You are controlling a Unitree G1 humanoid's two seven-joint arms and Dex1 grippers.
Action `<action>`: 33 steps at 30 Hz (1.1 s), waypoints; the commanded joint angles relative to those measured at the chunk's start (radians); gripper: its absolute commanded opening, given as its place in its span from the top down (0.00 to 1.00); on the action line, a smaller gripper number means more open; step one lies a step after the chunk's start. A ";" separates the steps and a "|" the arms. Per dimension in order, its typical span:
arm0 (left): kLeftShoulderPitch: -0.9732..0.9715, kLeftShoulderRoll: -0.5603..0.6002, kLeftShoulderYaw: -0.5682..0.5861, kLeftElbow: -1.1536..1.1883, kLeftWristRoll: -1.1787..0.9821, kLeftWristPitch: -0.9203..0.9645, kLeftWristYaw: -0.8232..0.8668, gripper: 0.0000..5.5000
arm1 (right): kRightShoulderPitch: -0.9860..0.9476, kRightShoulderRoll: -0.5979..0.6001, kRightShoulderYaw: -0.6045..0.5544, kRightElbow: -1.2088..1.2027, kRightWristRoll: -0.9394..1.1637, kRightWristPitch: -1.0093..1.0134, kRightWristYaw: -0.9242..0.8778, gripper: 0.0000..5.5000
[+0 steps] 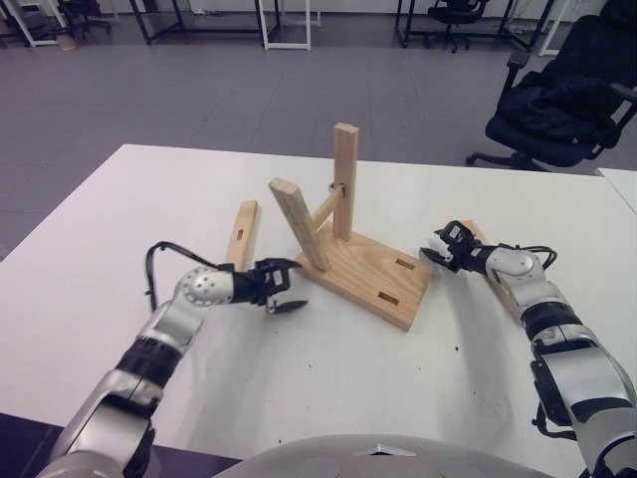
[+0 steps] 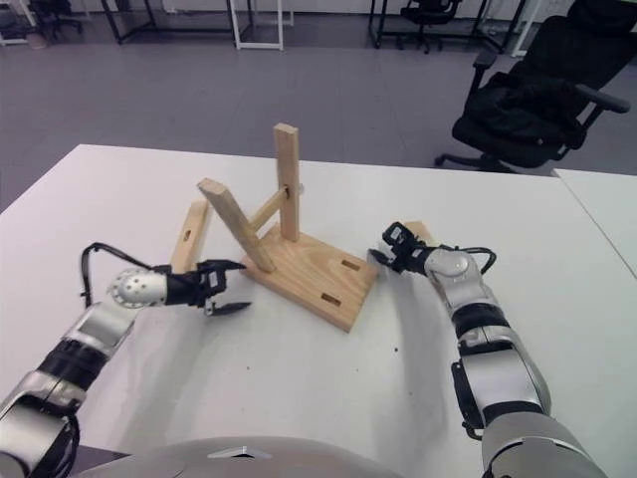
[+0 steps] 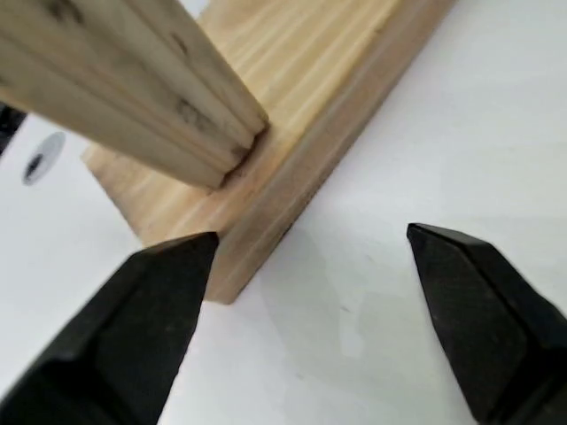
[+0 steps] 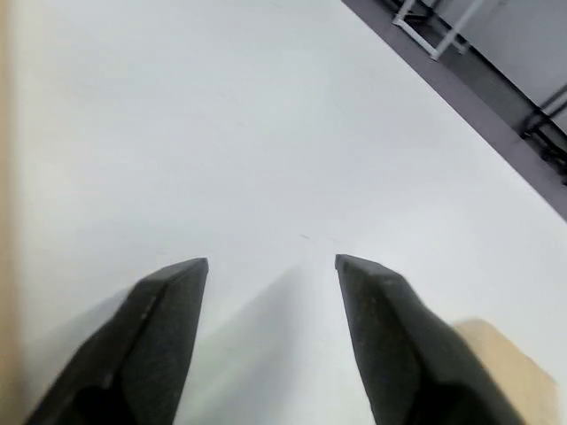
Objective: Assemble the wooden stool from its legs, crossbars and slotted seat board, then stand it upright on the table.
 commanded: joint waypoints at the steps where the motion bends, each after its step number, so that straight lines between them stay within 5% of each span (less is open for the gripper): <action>1: -0.040 -0.147 -0.026 0.176 0.076 0.052 0.158 0.28 | 0.100 0.013 -0.006 -0.037 0.023 -0.026 0.080 0.51; 7: -0.178 -0.280 0.015 0.387 0.055 0.012 0.297 0.28 | 0.400 0.124 -0.037 -0.470 0.082 0.117 -0.118 0.51; 14: -0.102 -0.267 0.095 0.292 -0.011 0.030 0.322 0.28 | 0.523 0.161 -0.219 -0.828 0.170 0.364 -0.395 0.51; 22: 0.049 -0.251 0.208 0.035 -0.070 0.132 0.379 0.28 | 0.490 -0.114 -0.403 -0.636 0.236 0.375 -0.218 0.51; 33: 0.140 -0.257 0.219 -0.112 -0.090 0.229 0.348 0.28 | 0.573 -0.108 -0.466 -0.534 0.292 0.340 -0.176 0.51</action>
